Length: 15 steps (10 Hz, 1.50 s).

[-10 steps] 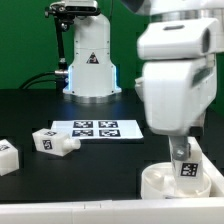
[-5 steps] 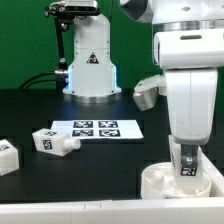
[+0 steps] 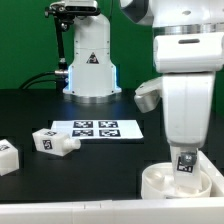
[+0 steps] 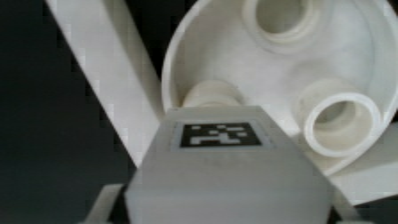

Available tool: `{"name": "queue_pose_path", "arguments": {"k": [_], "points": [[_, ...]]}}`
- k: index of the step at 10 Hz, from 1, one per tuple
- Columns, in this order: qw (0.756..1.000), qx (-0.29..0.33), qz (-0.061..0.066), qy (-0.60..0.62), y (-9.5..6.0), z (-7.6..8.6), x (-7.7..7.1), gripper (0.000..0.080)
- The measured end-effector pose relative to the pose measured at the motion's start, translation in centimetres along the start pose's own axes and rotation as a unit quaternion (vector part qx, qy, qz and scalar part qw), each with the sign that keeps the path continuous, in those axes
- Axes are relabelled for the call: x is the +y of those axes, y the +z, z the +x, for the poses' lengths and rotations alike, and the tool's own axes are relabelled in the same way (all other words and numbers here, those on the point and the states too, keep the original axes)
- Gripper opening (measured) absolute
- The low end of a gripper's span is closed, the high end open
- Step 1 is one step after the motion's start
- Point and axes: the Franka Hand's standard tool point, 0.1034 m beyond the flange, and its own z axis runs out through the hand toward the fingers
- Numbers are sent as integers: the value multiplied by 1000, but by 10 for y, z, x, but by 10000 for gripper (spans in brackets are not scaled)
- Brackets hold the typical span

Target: Assemble stool

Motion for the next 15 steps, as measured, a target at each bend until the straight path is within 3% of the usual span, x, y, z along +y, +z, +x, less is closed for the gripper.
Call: {"name": "queue_pose_path", "arguments": {"k": [3, 4, 5, 9, 11, 13, 15], "points": [[981, 22, 6, 194, 1, -4, 3, 334], [967, 27, 12, 255, 2, -4, 3, 334], [937, 38, 21, 346, 2, -2, 4, 334], [877, 41, 28, 477, 2, 0, 4, 334], [811, 43, 33, 582, 3, 5, 1, 334], [705, 83, 25, 704, 4, 3, -1, 337], [671, 86, 36, 736, 3, 1, -1, 338]]}}
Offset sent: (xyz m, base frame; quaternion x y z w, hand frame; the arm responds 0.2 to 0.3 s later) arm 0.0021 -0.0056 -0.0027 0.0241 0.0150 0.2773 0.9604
